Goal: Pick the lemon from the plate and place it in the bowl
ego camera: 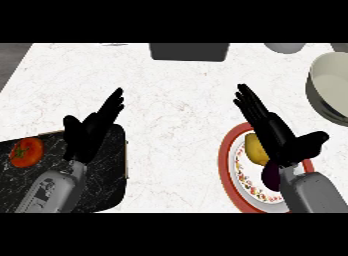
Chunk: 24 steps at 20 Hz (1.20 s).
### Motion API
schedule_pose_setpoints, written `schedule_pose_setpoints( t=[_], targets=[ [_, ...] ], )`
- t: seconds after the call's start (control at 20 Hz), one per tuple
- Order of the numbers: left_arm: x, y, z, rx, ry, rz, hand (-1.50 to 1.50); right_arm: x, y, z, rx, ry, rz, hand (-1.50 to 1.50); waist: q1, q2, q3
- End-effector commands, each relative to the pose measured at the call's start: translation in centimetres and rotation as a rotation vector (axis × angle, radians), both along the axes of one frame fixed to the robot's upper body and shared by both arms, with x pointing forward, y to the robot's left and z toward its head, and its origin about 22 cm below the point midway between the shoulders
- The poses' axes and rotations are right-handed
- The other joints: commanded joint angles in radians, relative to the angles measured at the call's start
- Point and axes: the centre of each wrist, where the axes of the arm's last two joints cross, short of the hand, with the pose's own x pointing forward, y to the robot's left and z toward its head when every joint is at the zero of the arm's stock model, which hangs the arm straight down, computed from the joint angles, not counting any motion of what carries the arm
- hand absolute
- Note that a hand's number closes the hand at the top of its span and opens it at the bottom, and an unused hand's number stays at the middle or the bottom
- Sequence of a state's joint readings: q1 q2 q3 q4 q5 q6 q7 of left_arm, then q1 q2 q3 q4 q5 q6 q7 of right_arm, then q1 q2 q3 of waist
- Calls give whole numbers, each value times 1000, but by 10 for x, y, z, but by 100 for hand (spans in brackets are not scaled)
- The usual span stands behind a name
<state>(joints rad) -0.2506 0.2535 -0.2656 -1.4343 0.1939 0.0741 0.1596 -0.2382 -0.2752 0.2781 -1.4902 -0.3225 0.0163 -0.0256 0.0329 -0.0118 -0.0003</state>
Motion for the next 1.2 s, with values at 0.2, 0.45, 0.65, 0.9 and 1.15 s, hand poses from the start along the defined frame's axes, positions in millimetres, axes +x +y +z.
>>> schedule_pose_setpoints(
  t=[0.2, 0.45, 0.65, 0.9, 1.15],
  targets=[
    [-17, 2, -8, -137, -33, 62, 0, -13, -59, 19, -382, -158, -441, 150, -68, -6, -6],
    [-14, 13, 1, -193, -22, 69, 0, -44, -96, -26, -517, -93, -962, -150, -97, -3, -3],
    [-24, 4, -2, -209, -9, 13, 0, -76, -23, -20, -600, -273, -727, -150, -46, 5, -3],
    [-32, -7, -9, -212, 4, 0, 0, -89, -44, -30, -996, -108, -716, -150, -44, 5, -10],
    [-26, -2, -1, -202, -2, 18, 0, -81, -35, 13, -1163, 96, -768, -150, -50, 2, -10]
  ],
)
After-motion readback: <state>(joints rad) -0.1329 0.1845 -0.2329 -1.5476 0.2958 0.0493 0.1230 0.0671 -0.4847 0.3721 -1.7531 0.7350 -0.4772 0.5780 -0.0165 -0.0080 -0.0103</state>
